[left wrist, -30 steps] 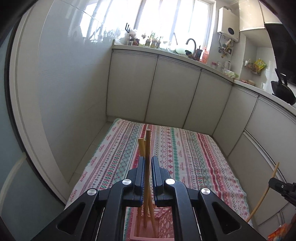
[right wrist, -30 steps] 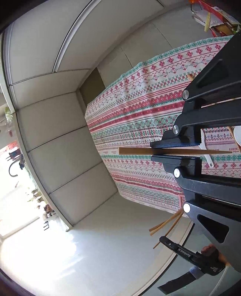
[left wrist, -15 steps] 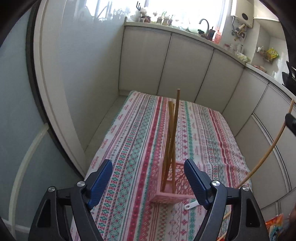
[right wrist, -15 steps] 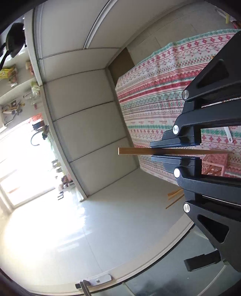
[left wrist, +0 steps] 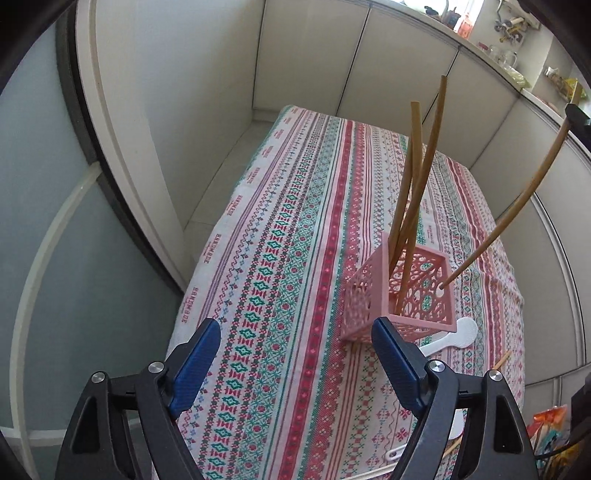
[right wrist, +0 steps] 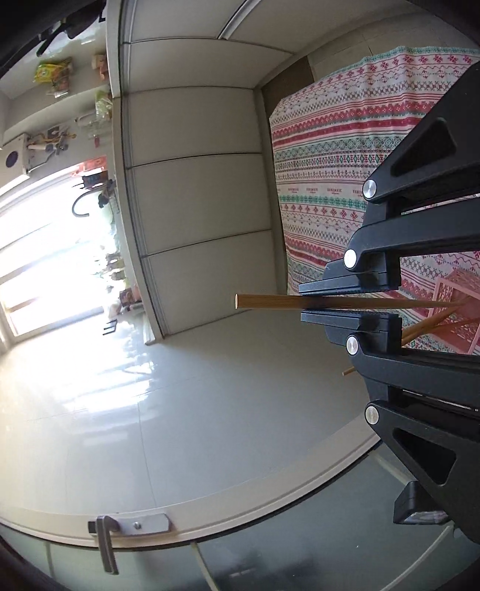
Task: Organize utensils
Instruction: 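Open the right tool and release its chopstick into the pink holder, then move both tools back over the remaining chopsticks on the table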
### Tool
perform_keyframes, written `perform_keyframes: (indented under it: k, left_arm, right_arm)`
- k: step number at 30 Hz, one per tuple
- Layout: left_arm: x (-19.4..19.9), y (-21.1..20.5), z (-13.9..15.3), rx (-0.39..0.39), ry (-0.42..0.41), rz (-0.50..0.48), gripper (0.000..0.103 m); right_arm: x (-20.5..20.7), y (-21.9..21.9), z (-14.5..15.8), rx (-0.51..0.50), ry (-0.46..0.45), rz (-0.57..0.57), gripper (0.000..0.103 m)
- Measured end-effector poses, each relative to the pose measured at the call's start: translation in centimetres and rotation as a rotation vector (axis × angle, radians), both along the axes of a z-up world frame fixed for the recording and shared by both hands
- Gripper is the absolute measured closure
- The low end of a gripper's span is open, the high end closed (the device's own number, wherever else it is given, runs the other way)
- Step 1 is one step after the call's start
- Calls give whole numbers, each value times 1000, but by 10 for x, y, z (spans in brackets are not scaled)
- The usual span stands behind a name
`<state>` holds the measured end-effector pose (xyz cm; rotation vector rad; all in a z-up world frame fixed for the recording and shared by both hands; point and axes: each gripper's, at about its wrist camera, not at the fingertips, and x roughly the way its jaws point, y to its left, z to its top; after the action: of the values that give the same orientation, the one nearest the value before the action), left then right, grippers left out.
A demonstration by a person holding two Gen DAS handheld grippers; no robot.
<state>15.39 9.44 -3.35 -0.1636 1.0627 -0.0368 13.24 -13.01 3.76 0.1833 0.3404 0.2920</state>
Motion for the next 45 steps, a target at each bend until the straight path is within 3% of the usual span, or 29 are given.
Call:
perform_keyframes:
  k: [11,16,22,24,26,33,43,45]
  left_arm:
    - [4,3,-5,-7,22,0,18]
    - [5,5,-7,-6,34,8,18]
    - [4,3,-6,-4,33,4,18]
    - [2,1,-4,-8,33,-1,18]
    - [1,-1,-2,-7,29,-10,18]
    - [-10,-15,4,-10,28,-63,18]
    - [-31,-54,-2,13,76,-187,18]
    - [-36,-66,-6,19,98,-229,18]
  right_arm:
    - [21,62,-62,-271,46,63,95]
    - [25,70,-82,-317,103,89,95]
    - [30,53,-80,-212,202,108,90]
    - [25,44,-72,-173,219,100,73]
    - [15,34,-66,-145,225,94,65]
    - [-22,-13,-58,-93,357,-19,57]
    - [-75,-99,-83,1,553,-198,44]
    - [-81,-115,-96,10,625,-237,42]
